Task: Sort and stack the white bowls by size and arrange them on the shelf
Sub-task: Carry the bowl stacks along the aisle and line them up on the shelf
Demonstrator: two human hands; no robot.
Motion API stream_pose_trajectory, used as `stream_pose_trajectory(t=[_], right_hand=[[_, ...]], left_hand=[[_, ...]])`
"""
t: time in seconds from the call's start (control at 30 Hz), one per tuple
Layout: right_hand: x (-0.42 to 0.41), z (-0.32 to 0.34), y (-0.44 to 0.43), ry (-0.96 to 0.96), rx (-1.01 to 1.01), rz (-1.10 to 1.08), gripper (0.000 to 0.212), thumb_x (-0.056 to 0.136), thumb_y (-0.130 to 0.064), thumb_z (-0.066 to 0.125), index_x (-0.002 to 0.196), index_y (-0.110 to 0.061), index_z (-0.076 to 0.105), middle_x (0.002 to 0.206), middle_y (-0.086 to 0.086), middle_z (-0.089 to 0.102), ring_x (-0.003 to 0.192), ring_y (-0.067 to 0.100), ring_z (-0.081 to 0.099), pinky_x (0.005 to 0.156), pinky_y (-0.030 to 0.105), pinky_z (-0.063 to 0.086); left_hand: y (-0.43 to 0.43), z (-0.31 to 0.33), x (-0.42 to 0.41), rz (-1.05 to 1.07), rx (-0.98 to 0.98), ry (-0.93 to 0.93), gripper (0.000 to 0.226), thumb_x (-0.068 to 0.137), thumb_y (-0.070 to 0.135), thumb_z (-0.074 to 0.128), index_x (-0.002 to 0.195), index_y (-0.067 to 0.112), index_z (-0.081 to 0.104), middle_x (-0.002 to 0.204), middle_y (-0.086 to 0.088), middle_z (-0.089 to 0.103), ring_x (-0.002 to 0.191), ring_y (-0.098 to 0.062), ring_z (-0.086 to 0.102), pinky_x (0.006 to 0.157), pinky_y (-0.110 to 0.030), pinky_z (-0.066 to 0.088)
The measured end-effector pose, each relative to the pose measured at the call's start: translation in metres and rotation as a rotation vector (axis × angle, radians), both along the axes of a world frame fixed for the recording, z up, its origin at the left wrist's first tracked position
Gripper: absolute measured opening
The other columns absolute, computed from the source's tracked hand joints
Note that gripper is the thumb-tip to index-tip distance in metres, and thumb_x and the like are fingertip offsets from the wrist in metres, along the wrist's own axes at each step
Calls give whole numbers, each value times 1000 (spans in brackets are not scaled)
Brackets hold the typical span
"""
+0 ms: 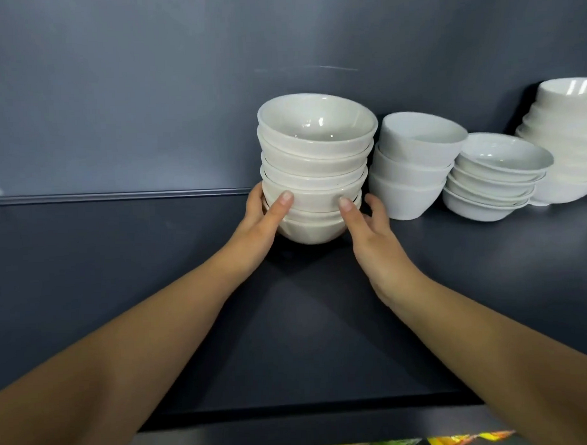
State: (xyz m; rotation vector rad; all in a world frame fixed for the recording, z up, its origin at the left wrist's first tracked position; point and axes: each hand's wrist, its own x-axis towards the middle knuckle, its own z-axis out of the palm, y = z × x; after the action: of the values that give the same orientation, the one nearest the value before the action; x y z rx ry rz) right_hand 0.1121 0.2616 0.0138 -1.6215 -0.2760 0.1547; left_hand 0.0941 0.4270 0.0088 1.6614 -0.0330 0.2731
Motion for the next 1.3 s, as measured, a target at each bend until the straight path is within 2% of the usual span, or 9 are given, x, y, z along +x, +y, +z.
stream_pose_trajectory(t=[0.1,0.2,0.3,0.53,0.73,0.9,1.0,1.13,1.3], right_hand=[[6,1,0,-50,-76,-2,72,86,-54,45,145,-24,17,142,-3,38,126,10,38,96,22,29],[14,7,0,-118,-85,-20,79,82,-59,48,145,-19,21,147,-5,33,132,8,33,109,27,31],[18,18,3,-186,10,49,54,87,-44,49,133,-22,34,123,-21,48,106,-16,46,88,2,39],[26,30,7,-231,-38,53,73,66,-58,56,130,-24,44,122,-16,55,108,-6,51,87,14,42],[31,34,7,-223,-106,16,53,78,-49,62,121,-22,50,116,-13,60,106,2,55,93,24,44],[29,33,4,-275,-91,39,50,78,-44,64,120,-24,46,114,-16,57,102,-6,53,83,12,44],[33,36,1,-321,-96,89,48,78,-39,64,121,-30,44,112,-23,56,97,-16,51,76,-1,41],[38,37,-2,-333,-128,88,40,78,-39,66,113,-34,48,101,-27,57,90,-17,53,75,2,43],[38,34,-3,-362,-103,92,46,78,-40,65,119,-32,47,106,-26,57,98,-14,52,78,2,42]], left_hand=[[4,0,-6,15,6,8,86,67,64,52,140,27,24,120,28,42,126,-5,40,111,-36,32],[3,5,-4,50,15,-79,83,66,62,54,136,27,27,127,23,44,121,4,43,104,-20,36],[-3,12,4,26,-15,-178,74,73,47,59,135,24,27,123,22,45,104,21,48,87,-5,41],[-7,4,18,67,-5,-248,92,62,56,64,136,23,21,123,22,45,109,12,50,92,-15,43],[-6,5,20,49,17,-304,112,59,76,62,136,4,21,133,-4,43,115,0,49,91,-15,42],[2,6,17,-8,50,-277,102,55,78,62,128,16,24,123,13,43,104,18,50,85,-6,41],[7,6,16,-36,26,-237,87,59,59,67,127,24,26,120,19,45,99,22,50,81,-4,41],[9,7,16,-46,15,-229,74,63,50,58,126,25,28,120,19,46,101,20,51,82,-6,42],[10,11,15,-67,36,-230,78,60,55,70,123,29,33,122,18,47,106,16,51,85,-8,43]])
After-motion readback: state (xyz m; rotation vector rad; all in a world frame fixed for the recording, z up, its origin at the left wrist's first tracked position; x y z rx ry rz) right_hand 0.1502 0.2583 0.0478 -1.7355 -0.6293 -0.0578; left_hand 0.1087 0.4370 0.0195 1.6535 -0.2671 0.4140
